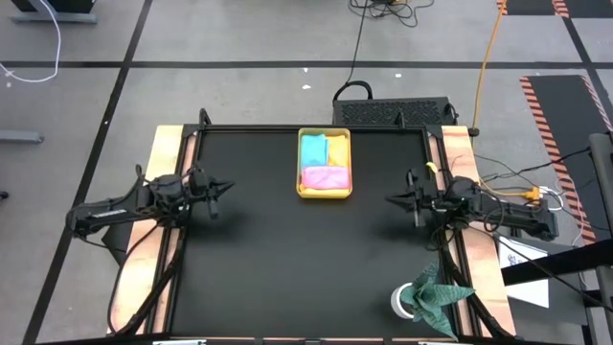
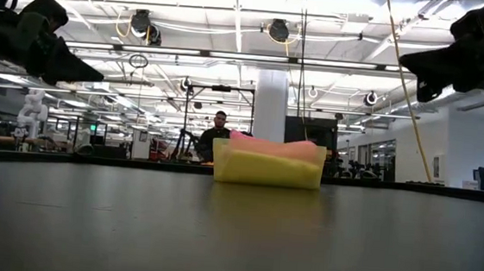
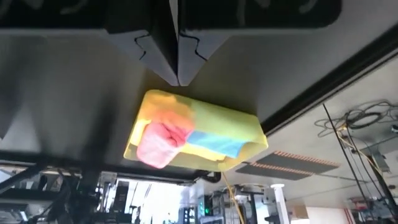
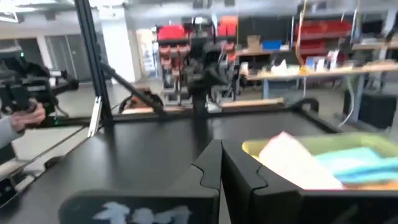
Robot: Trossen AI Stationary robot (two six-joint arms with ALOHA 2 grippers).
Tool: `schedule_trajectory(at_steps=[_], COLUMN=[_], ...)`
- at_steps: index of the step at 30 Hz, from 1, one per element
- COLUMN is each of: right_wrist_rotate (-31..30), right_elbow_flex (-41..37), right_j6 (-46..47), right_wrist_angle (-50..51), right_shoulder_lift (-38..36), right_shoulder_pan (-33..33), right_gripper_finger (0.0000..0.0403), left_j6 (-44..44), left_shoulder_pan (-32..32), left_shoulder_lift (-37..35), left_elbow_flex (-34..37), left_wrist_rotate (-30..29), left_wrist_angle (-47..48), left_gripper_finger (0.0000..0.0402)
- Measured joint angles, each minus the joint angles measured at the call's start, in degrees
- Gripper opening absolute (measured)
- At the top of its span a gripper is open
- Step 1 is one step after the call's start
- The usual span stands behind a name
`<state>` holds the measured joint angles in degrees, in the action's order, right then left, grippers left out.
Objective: Fold microfiber towels
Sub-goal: Return to Home Position
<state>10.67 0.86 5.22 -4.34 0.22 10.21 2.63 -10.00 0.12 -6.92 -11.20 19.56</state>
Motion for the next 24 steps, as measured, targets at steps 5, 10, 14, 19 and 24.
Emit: schedule_trajectory(at_steps=[5, 10, 14, 19, 24], right_wrist_rotate=[-1.9, -2.1, -2.1, -2.0, -1.9], right_elbow_flex=[0.0, 0.0, 0.0, 0.0, 0.0], right_j6=[-2.3, -0.4, -1.2, -1.5, -1.3], right_wrist_angle=[1.3, 1.7, 1.8, 1.9, 2.0], right_shoulder_lift=[0.2, 0.9, 1.4, 1.4, 1.5], right_shoulder_pan=[-0.7, -0.7, -0.7, -0.7, -0.7], right_gripper_finger=[0.0000, 0.0000, 0.0000, 0.0000, 0.0000], left_j6=[-0.6, -1.3, -3.1, -6.7, -7.3], left_shoulder_pan=[0.1, 0.1, 0.1, 0.1, 0.1], left_shoulder_lift=[0.0, 0.0, 0.0, 0.6, 1.9], left_elbow_flex=[0.3, 0.3, 1.4, 6.3, 6.3], left_wrist_rotate=[-0.2, 1.1, 5.6, 11.1, 11.4], left_wrist_angle=[-0.1, 0.1, -7.0, -20.3, -20.2], left_gripper_finger=[0.0004, 0.0009, 0.0003, 0.0009, 0.0006])
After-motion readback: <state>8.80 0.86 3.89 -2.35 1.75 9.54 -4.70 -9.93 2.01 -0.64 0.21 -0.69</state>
